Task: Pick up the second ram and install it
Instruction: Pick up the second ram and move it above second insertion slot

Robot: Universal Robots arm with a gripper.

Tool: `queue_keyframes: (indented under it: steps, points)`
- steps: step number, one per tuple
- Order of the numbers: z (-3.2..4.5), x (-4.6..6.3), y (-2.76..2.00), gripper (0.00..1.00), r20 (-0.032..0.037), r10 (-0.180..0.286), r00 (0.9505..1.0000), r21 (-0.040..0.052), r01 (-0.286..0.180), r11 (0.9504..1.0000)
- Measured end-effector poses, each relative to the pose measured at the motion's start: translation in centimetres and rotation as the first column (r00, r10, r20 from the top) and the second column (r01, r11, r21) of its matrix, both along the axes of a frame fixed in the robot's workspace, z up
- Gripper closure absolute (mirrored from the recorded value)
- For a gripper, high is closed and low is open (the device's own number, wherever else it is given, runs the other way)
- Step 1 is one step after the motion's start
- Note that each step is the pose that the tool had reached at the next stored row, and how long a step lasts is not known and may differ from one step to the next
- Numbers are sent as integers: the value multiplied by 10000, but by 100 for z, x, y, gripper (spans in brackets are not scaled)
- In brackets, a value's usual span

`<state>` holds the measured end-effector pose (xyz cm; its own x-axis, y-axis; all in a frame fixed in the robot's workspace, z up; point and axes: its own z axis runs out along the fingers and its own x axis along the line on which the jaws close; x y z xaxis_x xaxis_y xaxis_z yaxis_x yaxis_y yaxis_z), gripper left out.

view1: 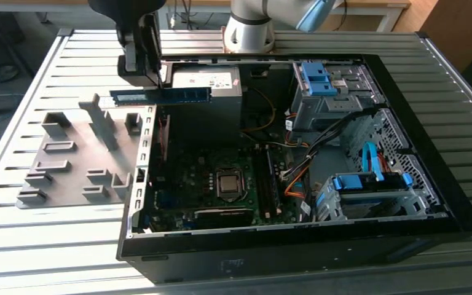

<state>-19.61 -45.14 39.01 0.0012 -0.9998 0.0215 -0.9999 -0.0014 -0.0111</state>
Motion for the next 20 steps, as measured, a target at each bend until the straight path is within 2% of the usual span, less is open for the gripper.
queue_keyframes:
  steps: [10,20]
  points:
    - [0,132,0,86,0,0,10000,0,0,10000]
    - [0,155,0,86,0,0,10000,0,0,10000]
